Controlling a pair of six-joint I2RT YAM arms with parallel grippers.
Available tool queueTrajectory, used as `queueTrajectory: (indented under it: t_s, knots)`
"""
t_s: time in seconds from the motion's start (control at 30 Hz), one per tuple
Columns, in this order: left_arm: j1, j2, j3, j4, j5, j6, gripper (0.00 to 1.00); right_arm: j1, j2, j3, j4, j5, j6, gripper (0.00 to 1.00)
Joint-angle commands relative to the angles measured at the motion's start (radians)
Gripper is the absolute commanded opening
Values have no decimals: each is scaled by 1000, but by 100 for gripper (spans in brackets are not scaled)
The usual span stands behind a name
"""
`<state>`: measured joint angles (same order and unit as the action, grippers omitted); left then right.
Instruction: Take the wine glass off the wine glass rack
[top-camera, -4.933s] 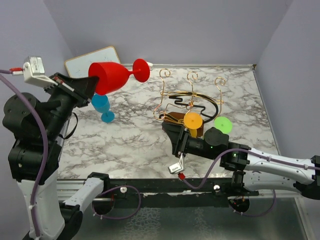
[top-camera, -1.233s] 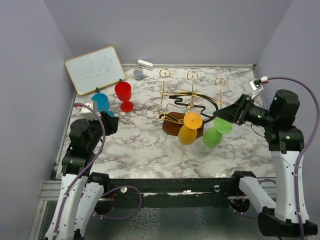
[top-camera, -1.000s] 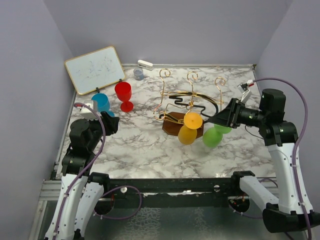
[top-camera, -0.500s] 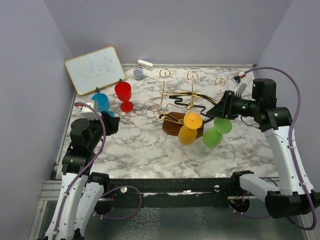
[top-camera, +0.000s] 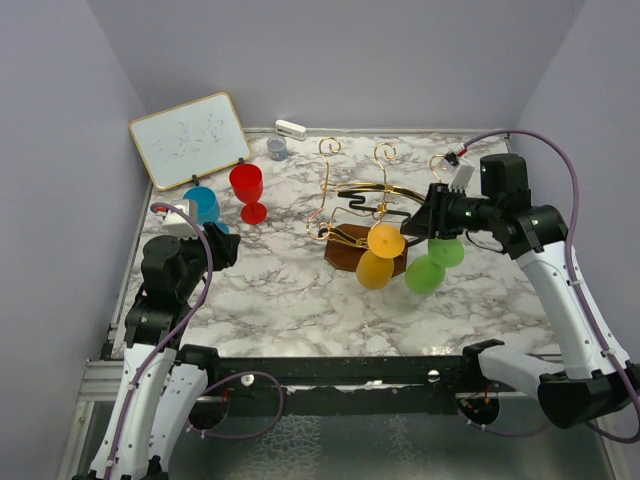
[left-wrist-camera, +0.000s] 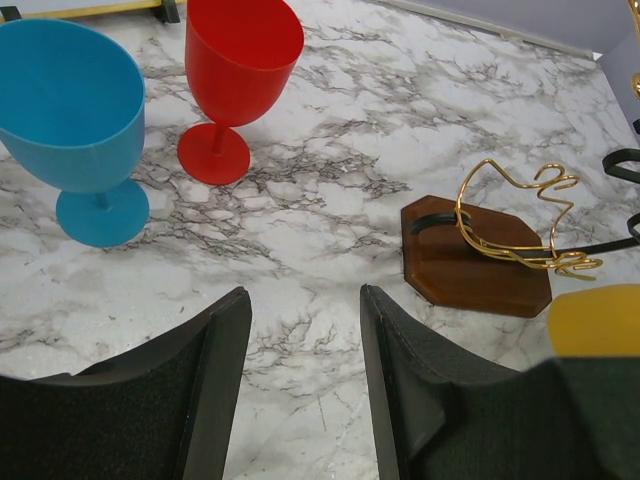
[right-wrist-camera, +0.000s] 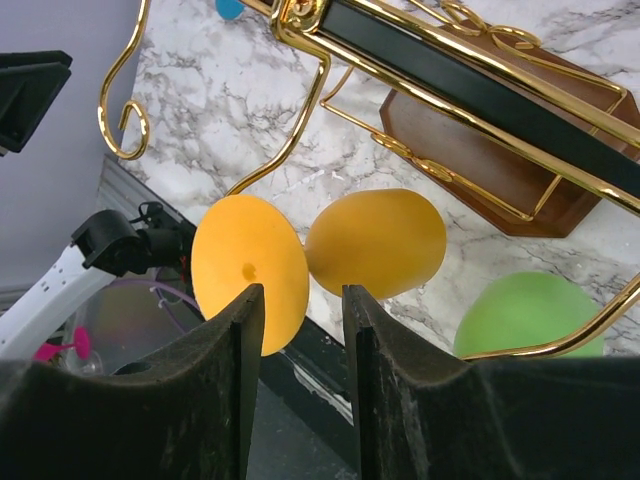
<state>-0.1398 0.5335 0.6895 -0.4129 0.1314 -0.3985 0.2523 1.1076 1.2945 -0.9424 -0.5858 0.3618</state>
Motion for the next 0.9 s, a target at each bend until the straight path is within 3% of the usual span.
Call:
queueTrajectory:
  t_s: [0.0,0.73,0.87]
  knots:
    - [-6,3,-5,13,26,-5,50,22,7,5,20,47,5,38]
    - [-6,6,-6,13,28,-5,50,158,52,-23,73,115,48,39]
    - [-6,8,-7,14,28,-6,50,168,50,-24,81,122,53,32]
